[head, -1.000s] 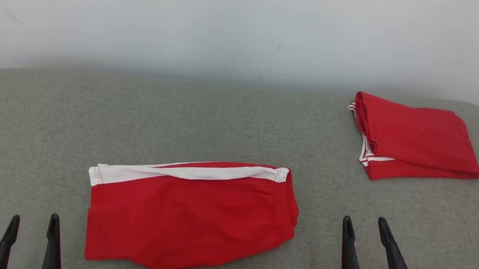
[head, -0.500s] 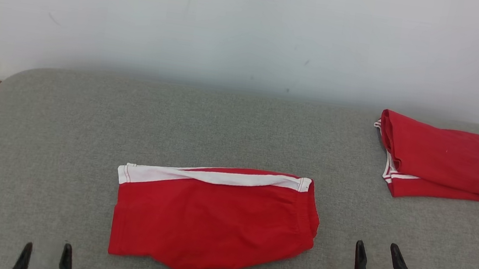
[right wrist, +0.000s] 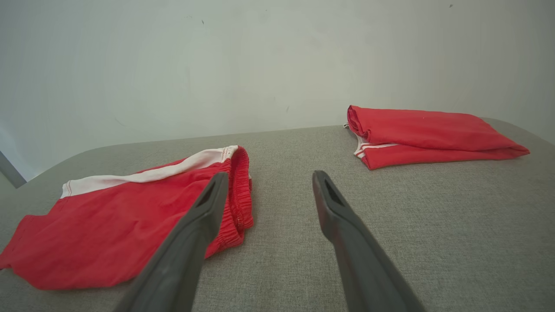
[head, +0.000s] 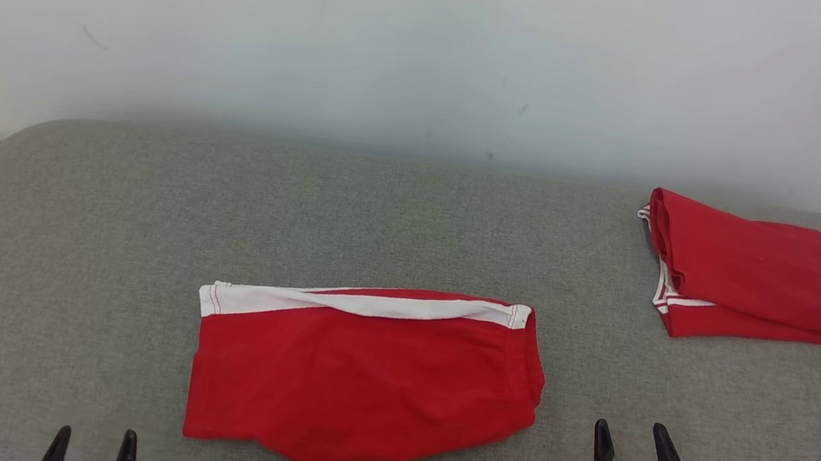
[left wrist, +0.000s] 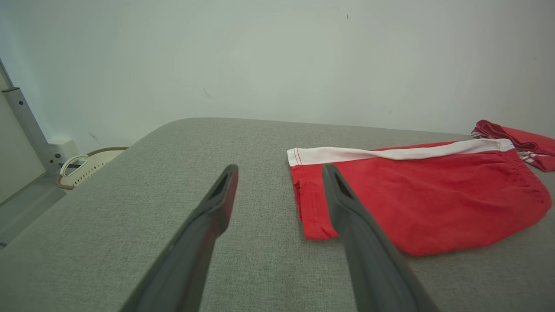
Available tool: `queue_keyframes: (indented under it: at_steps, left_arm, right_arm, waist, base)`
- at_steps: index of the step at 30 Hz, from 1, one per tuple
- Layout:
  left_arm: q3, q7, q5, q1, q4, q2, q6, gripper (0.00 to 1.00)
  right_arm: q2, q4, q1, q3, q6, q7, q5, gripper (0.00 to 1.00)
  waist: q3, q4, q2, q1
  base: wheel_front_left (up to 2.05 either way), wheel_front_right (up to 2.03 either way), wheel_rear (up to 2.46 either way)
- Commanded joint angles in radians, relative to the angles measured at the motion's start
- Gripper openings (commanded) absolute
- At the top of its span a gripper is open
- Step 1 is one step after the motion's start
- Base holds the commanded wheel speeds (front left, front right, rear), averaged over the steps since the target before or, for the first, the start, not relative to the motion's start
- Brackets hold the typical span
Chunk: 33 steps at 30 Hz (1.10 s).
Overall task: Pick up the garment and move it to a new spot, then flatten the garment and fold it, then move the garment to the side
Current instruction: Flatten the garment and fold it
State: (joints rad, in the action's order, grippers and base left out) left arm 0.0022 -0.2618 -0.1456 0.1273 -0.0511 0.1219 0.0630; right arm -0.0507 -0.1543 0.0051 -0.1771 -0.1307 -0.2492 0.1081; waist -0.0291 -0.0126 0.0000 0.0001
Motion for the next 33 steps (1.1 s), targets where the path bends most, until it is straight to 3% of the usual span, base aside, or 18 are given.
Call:
queue_keyframes:
  at_steps: [1,6,27,33]
  left_arm:
    - [-0.003,-0.004,0.006,0.018,0.002,0.002,-0.009,1.0]
    - [-0.008,-0.004,0.009,0.014,0.005,0.002,-0.025,1.0]
    - [0.007,-0.004,0.029,0.012,0.008,-0.006,-0.025,1.0]
    - [0.008,-0.004,0.015,0.001,0.019,-0.016,-0.029,1.0]
  right_arm:
    - [0.0,-0.003,-0.009,0.0,0.0,0.0,0.005,1.0]
    - [0.0,-0.003,-0.01,0.001,0.0,0.004,0.007,1.0]
    - [0.0,-0.007,-0.002,0.004,0.0,0.008,0.013,1.0]
    - [0.0,-0.016,-0.063,-0.033,0.0,0.018,-0.006,1.0]
  waist:
    - [0.001,-0.001,0.0,-0.0001]
    - [0.004,-0.003,0.0,-0.0001]
    - [0.001,-0.004,0.0,-0.0001]
    - [0.004,0.014,0.0,-0.0001]
  base:
    - [0.0,0.0,0.0]
    - [0.0,0.0,0.0]
    - [0.0,0.0,0.0]
    - [0.0,0.0,0.0]
